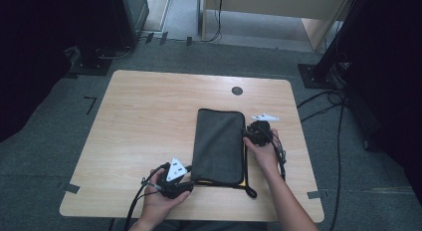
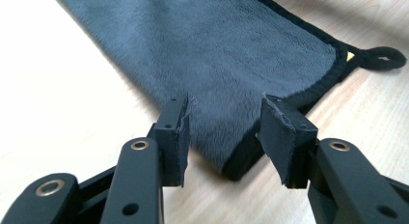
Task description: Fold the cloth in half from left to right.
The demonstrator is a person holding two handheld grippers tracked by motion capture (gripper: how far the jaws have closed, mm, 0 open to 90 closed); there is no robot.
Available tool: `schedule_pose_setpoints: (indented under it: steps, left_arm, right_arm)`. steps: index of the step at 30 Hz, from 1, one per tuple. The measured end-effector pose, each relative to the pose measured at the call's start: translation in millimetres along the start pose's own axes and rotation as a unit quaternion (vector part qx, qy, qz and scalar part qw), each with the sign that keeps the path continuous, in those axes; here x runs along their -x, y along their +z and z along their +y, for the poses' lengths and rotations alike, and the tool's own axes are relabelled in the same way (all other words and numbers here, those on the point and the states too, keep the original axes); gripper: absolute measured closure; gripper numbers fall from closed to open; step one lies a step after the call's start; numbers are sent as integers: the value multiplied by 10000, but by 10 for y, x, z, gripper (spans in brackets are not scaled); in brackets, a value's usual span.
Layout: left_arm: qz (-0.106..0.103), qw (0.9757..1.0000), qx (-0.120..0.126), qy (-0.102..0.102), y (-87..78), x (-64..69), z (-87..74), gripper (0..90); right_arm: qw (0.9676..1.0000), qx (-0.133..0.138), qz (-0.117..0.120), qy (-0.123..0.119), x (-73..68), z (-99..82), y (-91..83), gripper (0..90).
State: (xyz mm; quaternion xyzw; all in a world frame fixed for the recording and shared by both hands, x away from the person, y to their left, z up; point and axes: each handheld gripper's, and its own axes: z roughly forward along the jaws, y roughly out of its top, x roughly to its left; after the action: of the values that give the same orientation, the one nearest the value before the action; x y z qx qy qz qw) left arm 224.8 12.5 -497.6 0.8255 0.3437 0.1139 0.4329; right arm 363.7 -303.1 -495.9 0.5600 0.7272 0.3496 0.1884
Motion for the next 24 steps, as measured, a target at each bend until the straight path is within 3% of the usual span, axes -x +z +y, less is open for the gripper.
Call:
schedule_pose_setpoints:
  steps: [3,10,15,21,24]
  left_arm:
    - [-36,9999,-13,-116,-7,-30,-44,543]
    - [29,9999,-112,100,19,24,-82,542]
    - [98,9997,-156,145,12,40,-121,542]
    - [196,9989,-190,377,8,92,-142,559]
    - [211,9987,-191,414,3,94,-138,568]
  right_arm:
    - [9999,95,77,19,-108,-174,-218,694]
    - [9995,96,230,-203,-305,-545,-514,793]
    - [9997,36,199,130,-318,-759,-727,788]
    - [9985,-146,485,219,-481,-1064,-912,773]
    - [9983,-140,526,229,-545,-1124,-956,760]
